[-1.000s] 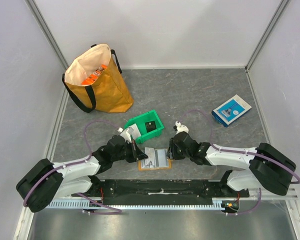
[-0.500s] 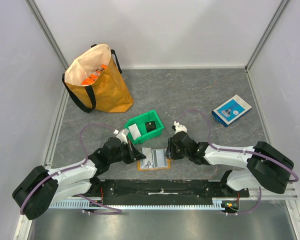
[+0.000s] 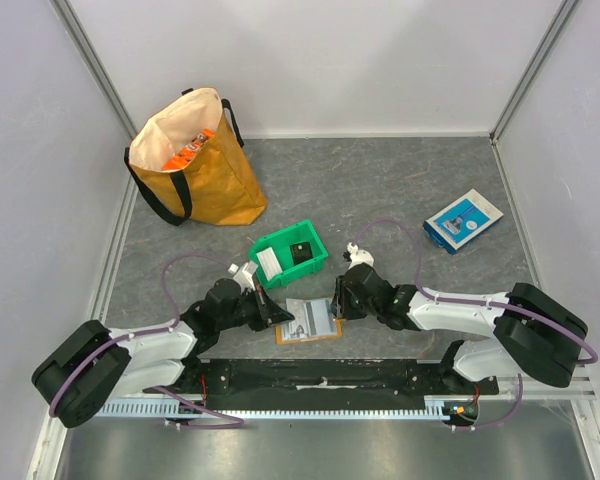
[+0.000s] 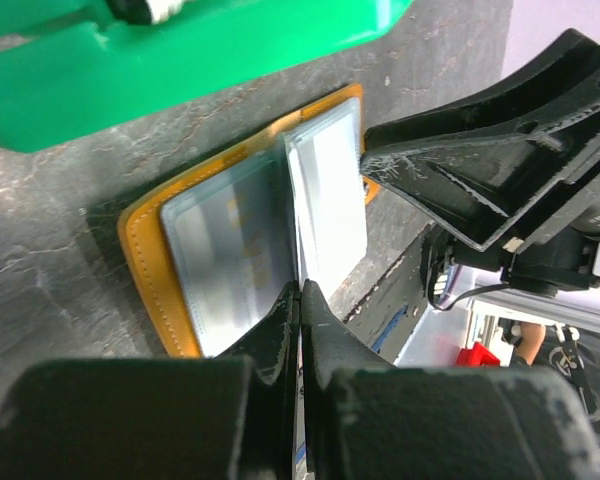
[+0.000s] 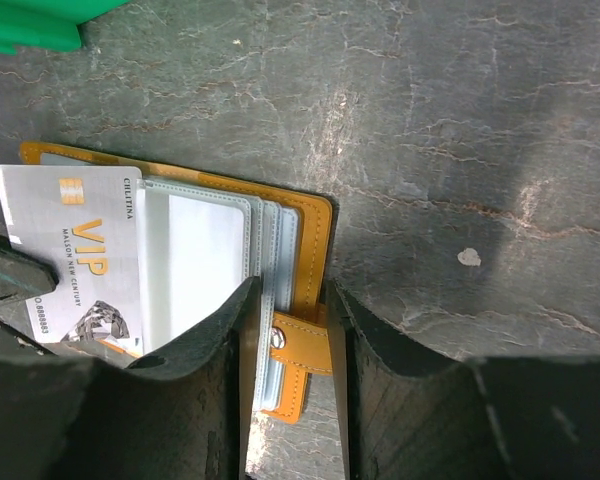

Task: Put the credit cards into the card holder
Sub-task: Turn over the card slot in the card holder.

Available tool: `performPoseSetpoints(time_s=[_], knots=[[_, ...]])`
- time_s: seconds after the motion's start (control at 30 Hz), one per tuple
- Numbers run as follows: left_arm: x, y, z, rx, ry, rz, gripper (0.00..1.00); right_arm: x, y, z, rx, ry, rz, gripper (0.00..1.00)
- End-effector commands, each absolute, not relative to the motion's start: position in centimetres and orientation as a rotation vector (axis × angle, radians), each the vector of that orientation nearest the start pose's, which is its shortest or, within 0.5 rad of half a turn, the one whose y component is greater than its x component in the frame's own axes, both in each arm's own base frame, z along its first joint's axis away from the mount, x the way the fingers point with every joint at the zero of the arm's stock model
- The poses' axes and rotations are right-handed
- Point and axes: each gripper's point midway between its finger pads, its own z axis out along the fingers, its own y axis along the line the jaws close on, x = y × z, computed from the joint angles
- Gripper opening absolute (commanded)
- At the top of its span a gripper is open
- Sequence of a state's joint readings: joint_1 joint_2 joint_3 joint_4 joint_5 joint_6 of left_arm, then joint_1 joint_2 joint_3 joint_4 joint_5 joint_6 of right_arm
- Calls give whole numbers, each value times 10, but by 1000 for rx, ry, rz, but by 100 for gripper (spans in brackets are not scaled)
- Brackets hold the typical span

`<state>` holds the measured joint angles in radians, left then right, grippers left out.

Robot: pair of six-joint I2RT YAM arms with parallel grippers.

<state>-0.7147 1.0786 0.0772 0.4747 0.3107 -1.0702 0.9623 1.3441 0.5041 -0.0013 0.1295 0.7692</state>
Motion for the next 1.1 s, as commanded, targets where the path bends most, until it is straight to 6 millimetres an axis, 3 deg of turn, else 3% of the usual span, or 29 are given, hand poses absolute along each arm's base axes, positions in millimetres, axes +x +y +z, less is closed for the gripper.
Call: performPoseSetpoints(time_s=[0.0, 0.23, 0.47, 0.73, 1.07], knots=[[145, -251, 59, -203, 2303, -1425, 2, 167, 242, 5, -189, 2562, 495, 41], [146, -244, 57, -215, 2303, -1379, 2, 172, 229, 8, -135, 2538, 425, 46], [147, -242, 61, -204, 2295, -1360, 2, 174, 230, 15, -124, 2518, 441, 49], [147, -237, 46, -256, 2355, -1298, 2, 173, 232, 14, -138, 2524, 446, 49], [147, -243, 53, -246, 2301, -1377, 2, 172, 233, 12, -147, 2531, 451, 50]])
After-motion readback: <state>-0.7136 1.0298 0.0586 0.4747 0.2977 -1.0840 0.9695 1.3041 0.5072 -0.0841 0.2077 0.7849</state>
